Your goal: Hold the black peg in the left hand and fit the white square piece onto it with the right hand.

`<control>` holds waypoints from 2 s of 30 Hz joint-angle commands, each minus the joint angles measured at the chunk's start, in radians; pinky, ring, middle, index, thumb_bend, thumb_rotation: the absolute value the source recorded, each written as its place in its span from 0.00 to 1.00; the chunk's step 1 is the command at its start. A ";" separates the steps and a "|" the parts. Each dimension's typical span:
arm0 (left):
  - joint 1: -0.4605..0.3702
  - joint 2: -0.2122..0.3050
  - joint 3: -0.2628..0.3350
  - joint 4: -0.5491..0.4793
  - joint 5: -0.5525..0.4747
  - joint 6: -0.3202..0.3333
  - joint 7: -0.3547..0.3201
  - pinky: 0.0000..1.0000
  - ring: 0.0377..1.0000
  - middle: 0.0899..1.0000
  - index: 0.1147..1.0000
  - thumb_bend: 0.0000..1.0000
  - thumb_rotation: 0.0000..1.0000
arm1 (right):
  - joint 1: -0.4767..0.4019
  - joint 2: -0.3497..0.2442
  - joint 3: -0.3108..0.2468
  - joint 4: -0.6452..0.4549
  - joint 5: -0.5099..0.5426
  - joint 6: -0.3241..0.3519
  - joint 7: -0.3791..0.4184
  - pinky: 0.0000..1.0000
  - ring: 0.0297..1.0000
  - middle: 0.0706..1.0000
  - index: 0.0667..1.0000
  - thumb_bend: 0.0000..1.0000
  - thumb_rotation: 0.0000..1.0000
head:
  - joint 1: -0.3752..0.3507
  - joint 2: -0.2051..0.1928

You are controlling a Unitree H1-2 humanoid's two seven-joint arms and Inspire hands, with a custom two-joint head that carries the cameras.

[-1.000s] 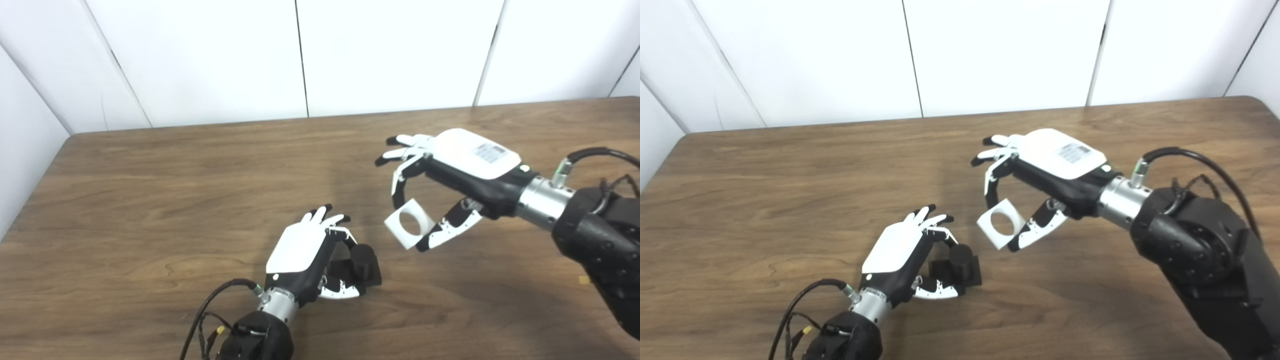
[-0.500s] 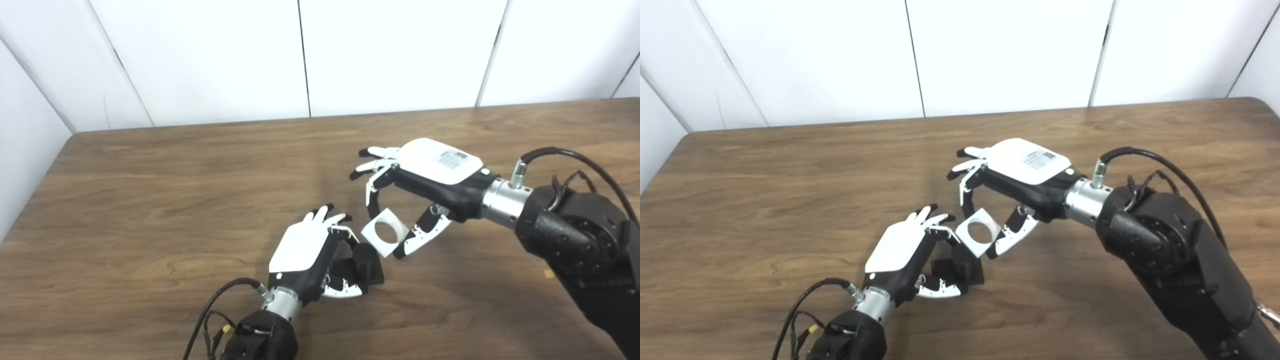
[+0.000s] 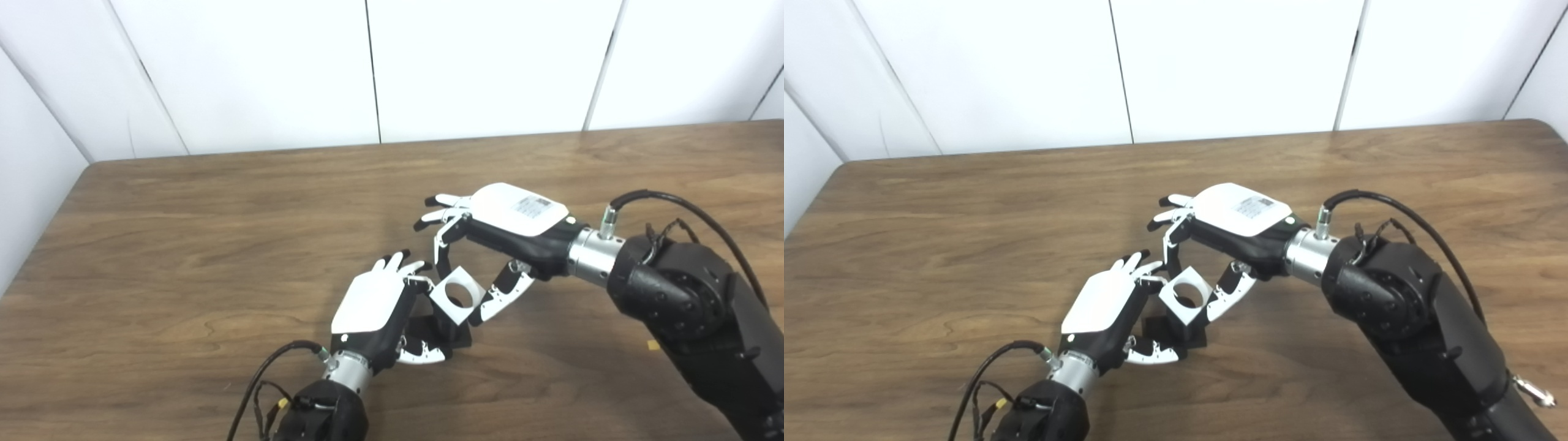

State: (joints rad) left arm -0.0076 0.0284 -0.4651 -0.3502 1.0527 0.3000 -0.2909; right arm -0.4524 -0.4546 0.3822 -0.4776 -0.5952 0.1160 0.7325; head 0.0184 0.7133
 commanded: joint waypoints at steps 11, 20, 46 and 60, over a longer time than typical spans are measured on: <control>-0.012 -0.010 -0.003 0.016 0.027 0.007 -0.006 1.00 0.99 0.88 0.42 0.52 0.06 | -0.009 0.008 0.013 0.020 -0.039 -0.037 -0.010 0.92 0.98 0.88 0.45 0.53 0.15 | 0.003 0.005; -0.014 -0.013 -0.010 0.009 0.031 0.003 -0.009 1.00 1.00 0.88 0.42 0.52 0.06 | 0.009 0.006 0.008 0.034 -0.042 -0.055 -0.023 0.90 0.97 0.87 0.45 0.53 0.15 | 0.014 0.010; -0.004 -0.039 -0.038 0.010 0.058 -0.004 -0.002 0.99 0.99 0.87 0.42 0.52 0.06 | 0.002 0.030 0.010 0.099 -0.041 -0.081 -0.048 0.92 0.99 0.89 0.45 0.52 0.15 | 0.027 0.005; -0.010 -0.060 -0.053 -0.002 0.058 0.026 -0.025 1.00 1.00 0.88 0.42 0.52 0.06 | -0.013 0.027 0.019 0.119 -0.048 -0.074 -0.034 0.92 0.99 0.89 0.45 0.52 0.15 | 0.029 0.014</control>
State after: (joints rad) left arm -0.0035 -0.0150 -0.4965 -0.3488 1.1041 0.3369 -0.2968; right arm -0.4162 -0.4279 0.4059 -0.3532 -0.6423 0.0586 0.7044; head 0.0476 0.7271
